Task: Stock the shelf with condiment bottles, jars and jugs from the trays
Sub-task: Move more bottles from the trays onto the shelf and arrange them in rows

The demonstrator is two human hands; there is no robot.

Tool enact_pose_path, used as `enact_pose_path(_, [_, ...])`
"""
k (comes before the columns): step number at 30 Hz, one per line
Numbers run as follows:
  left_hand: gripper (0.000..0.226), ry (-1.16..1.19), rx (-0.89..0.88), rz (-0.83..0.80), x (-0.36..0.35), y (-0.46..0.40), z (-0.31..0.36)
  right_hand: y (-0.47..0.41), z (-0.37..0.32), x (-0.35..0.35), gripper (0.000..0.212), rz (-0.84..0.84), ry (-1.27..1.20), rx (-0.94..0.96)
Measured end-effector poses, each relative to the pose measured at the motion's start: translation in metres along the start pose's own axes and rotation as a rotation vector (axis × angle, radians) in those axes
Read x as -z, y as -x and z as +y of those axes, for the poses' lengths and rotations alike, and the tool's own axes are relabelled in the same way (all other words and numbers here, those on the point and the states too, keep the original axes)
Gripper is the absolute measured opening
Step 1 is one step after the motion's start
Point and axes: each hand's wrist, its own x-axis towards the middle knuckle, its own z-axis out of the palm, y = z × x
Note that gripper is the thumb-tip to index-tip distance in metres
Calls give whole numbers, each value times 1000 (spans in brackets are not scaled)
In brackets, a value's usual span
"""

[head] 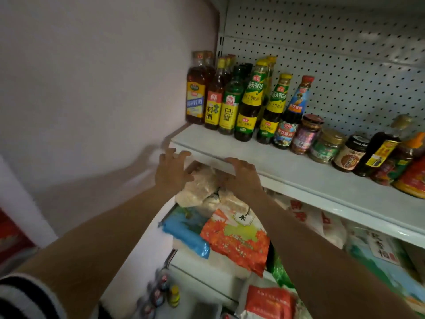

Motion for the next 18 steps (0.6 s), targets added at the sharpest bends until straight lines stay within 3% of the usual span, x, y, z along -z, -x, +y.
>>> enact_pose_path(3, [81,-124,22,-48,-18,33,-26,27,-7,-33,75,-46,114,96])
enact_pose_path(7, [78,-127,118,-132,-42,75,-58,52,-10,-81,64,-66,94,257])
enact_pose_path(18, [70,-60,439,-353,-160,167,-177,86,47,-262,61,-497,13,32])
